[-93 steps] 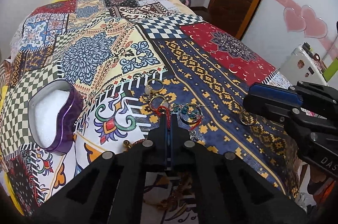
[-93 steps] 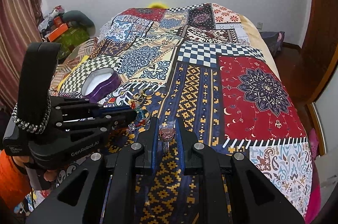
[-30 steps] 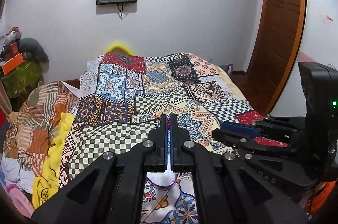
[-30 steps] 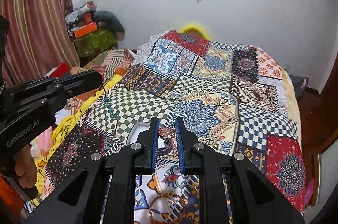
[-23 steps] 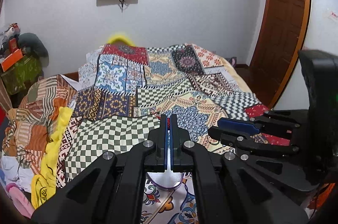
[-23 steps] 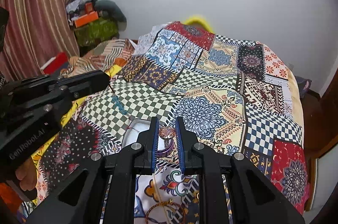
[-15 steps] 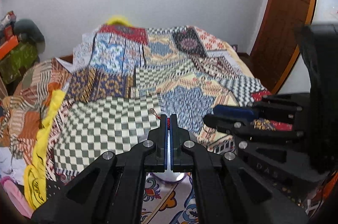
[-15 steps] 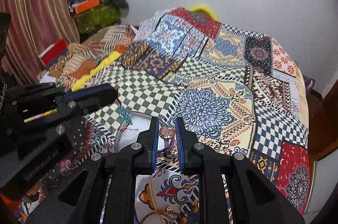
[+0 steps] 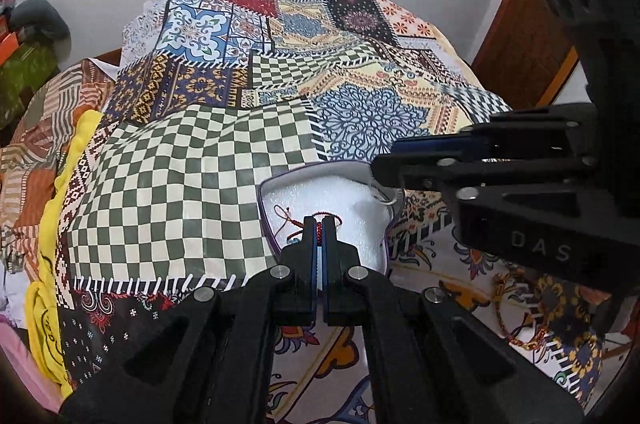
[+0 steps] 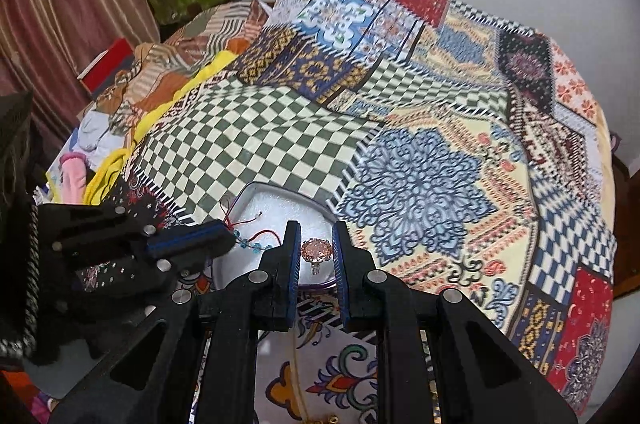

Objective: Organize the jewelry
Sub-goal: 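Open the right tool over the box foam while the left tool releases the bracelet, then move both tools back to the remaining rings on the quilt, then grasp the gold ring with the right tool while the left tool grasps a silver ring, then carry both rings to the heart box and open both tools over the foam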

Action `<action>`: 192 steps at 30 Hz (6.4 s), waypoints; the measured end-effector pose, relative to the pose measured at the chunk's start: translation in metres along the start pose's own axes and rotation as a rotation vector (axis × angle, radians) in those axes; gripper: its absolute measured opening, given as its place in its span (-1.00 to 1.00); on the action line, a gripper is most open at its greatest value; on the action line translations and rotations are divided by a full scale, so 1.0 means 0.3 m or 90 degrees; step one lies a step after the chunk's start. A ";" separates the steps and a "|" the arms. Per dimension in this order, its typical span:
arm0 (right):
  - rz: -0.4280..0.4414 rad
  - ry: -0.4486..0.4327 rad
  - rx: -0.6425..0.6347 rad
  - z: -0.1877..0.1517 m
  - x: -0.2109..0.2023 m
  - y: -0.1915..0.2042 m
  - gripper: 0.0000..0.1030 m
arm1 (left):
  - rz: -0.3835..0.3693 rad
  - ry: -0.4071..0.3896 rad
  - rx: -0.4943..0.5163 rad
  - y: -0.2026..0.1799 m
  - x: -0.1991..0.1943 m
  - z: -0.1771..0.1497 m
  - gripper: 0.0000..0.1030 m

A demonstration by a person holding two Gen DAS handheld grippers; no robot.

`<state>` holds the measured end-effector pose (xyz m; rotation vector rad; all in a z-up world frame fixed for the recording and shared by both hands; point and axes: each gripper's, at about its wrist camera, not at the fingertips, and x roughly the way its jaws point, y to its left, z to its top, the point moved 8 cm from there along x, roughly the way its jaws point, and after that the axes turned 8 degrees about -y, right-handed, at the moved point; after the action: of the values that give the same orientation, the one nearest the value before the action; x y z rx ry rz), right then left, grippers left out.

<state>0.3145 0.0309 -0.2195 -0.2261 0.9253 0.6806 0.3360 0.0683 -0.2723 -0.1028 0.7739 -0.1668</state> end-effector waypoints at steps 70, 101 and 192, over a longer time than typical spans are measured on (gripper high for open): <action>-0.059 0.001 0.061 -0.288 -0.158 -0.285 -0.53 | 0.000 0.036 0.040 -0.257 0.005 -0.025 -0.11; -0.067 -0.029 0.081 -0.314 -0.277 -0.342 -0.45 | -0.073 0.049 0.127 -0.469 0.052 -0.087 -0.60; 0.013 0.005 0.073 -0.020 0.004 0.012 -0.58 | -0.013 0.005 -0.011 -0.021 0.007 -0.014 -0.60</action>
<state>0.3089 0.0315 -0.2237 -0.1174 0.9728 0.6436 0.3337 0.0615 -0.2758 -0.1265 0.7819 -0.1804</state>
